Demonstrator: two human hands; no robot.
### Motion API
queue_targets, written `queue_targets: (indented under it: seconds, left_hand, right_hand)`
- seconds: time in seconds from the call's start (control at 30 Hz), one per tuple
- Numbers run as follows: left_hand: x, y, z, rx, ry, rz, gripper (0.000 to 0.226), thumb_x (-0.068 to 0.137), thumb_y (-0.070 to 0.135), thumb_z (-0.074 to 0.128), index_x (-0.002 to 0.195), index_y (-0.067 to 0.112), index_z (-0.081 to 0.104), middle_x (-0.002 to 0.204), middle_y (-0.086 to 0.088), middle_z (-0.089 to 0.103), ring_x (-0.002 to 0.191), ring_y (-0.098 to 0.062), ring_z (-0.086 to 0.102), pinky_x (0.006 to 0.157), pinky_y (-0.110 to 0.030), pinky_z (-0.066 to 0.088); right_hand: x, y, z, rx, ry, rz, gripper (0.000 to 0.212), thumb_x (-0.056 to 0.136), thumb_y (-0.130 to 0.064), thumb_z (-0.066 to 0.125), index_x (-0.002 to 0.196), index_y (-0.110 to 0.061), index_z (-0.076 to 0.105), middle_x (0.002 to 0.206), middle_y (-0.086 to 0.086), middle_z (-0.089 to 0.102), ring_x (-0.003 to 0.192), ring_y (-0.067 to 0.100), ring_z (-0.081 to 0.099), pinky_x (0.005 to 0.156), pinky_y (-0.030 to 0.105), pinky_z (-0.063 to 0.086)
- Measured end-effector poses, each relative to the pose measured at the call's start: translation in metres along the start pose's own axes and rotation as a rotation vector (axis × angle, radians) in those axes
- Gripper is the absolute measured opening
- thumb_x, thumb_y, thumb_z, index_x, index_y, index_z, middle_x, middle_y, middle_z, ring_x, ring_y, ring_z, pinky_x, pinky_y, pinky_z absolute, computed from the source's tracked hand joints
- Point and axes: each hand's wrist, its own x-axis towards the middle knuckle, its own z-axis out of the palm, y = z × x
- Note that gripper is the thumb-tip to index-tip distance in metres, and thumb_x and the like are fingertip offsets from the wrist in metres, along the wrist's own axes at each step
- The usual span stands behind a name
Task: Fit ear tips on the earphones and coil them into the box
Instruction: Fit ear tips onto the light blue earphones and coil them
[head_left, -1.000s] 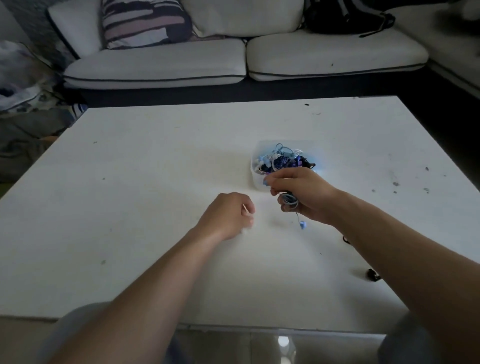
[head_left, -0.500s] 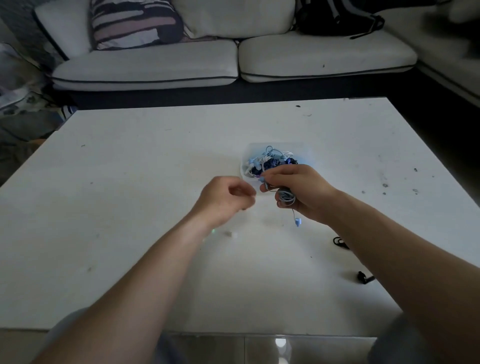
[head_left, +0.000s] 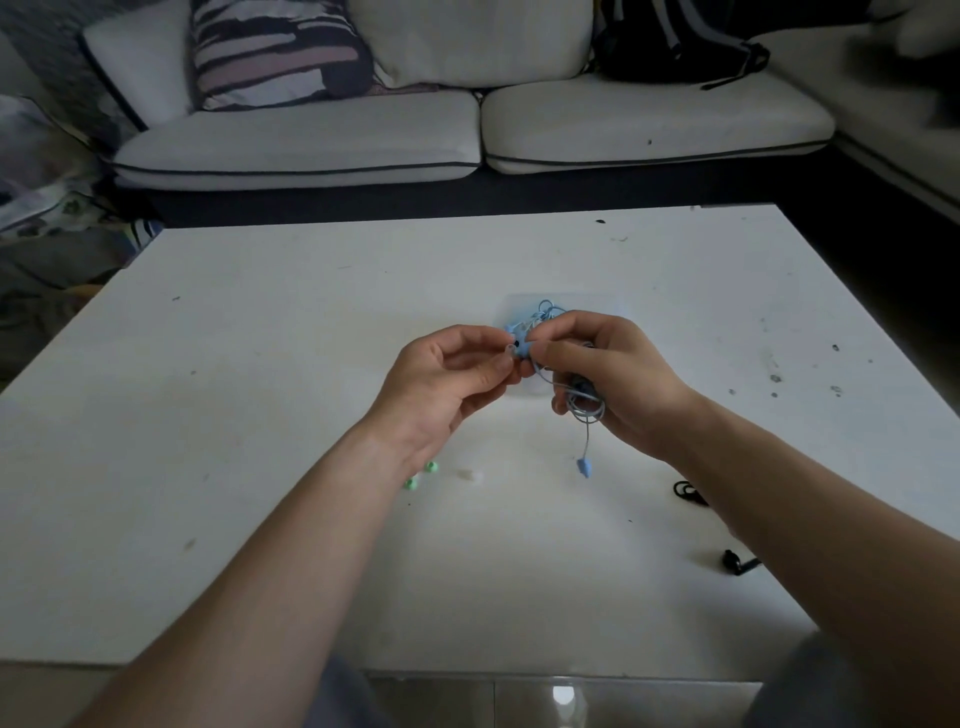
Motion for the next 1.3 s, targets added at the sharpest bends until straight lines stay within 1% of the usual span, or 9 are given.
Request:
queue_targets:
  seconds: [0.17,0.33,0.43,0.57,0.67,0.73,0.93,1.2,1.3]
  left_hand:
    - [0.000,-0.001,0.001,0.027,0.007,0.010,0.014,0.084,0.001,0.069,0.094,0.011,0.069,0.088,-0.011,0.075,0.081,-0.018,0.071,0.071,-0.021,0.055]
    - [0.000,0.000,0.001,0.075,0.019,0.021,0.016,0.084,-0.002,0.069,0.093,0.011,0.071,0.086,-0.009,0.075,0.078,-0.017,0.072,0.074,-0.023,0.056]
    - [0.001,0.000,0.000,0.094,0.028,0.016,0.017,0.088,-0.003,0.066,0.094,0.011,0.072,0.088,-0.010,0.076,0.078,-0.017,0.072,0.071,-0.022,0.056]
    - [0.000,0.001,0.001,0.100,0.032,0.008,0.013,0.087,0.001,0.068,0.092,0.011,0.072,0.084,-0.009,0.076,0.074,-0.015,0.072,0.068,-0.021,0.056]
    - [0.000,0.001,0.002,0.098,0.025,0.002,0.011,0.085,0.001,0.069,0.090,0.010,0.071,0.080,-0.008,0.075,0.072,-0.015,0.072,0.066,-0.020,0.056]
    - [0.000,0.001,0.001,0.087,0.011,-0.008,0.012,0.085,-0.001,0.068,0.089,0.010,0.071,0.079,-0.008,0.074,0.072,-0.015,0.072,0.066,-0.020,0.056]
    - [-0.001,0.001,0.001,0.034,-0.031,-0.037,0.015,0.082,-0.003,0.068,0.093,0.007,0.070,0.084,-0.012,0.075,0.077,-0.018,0.072,0.069,-0.021,0.057]
    - [0.000,0.000,0.002,0.034,-0.019,-0.042,0.015,0.080,-0.003,0.069,0.091,0.007,0.070,0.080,-0.011,0.074,0.074,-0.018,0.072,0.070,-0.021,0.058]
    - [0.000,0.000,0.002,0.043,-0.015,-0.041,0.015,0.080,-0.003,0.069,0.092,0.007,0.070,0.080,-0.012,0.075,0.074,-0.018,0.072,0.070,-0.021,0.058]
  right_hand:
    - [0.000,0.001,-0.001,-0.024,0.025,-0.016,0.004,0.090,0.001,0.064,0.092,0.004,0.067,0.084,0.022,0.066,0.054,0.015,0.057,0.052,0.029,0.048]
    - [0.001,0.003,-0.004,-0.043,0.037,-0.025,0.013,0.090,-0.001,0.067,0.097,0.010,0.066,0.086,0.025,0.067,0.058,0.016,0.057,0.054,0.030,0.047]
    - [0.001,0.002,-0.006,-0.066,0.039,-0.036,0.007,0.089,-0.002,0.068,0.092,0.005,0.068,0.092,0.031,0.068,0.061,0.017,0.059,0.055,0.031,0.047]
    - [0.001,0.001,-0.009,-0.085,0.005,-0.037,0.004,0.089,-0.003,0.068,0.088,0.000,0.071,0.088,0.026,0.070,0.061,0.015,0.061,0.056,0.030,0.048]
    - [0.000,0.000,-0.011,-0.083,-0.027,-0.020,0.009,0.090,-0.002,0.067,0.094,0.006,0.069,0.085,0.021,0.070,0.059,0.014,0.060,0.055,0.028,0.048]
    - [0.000,0.000,-0.014,-0.090,-0.054,-0.008,0.013,0.090,-0.002,0.067,0.097,0.008,0.069,0.086,0.021,0.070,0.060,0.016,0.059,0.054,0.028,0.049]
    - [0.001,0.001,-0.016,-0.096,-0.094,-0.001,0.006,0.089,-0.001,0.067,0.091,-0.001,0.073,0.087,0.021,0.071,0.057,0.018,0.057,0.054,0.027,0.050]
    - [0.001,0.003,-0.017,-0.113,-0.109,-0.017,0.006,0.089,-0.001,0.067,0.092,0.000,0.072,0.084,0.022,0.070,0.055,0.016,0.057,0.054,0.026,0.049]
    - [0.002,0.004,-0.018,-0.124,-0.107,-0.021,0.007,0.089,-0.001,0.068,0.094,0.002,0.072,0.087,0.026,0.069,0.058,0.020,0.056,0.055,0.027,0.050]
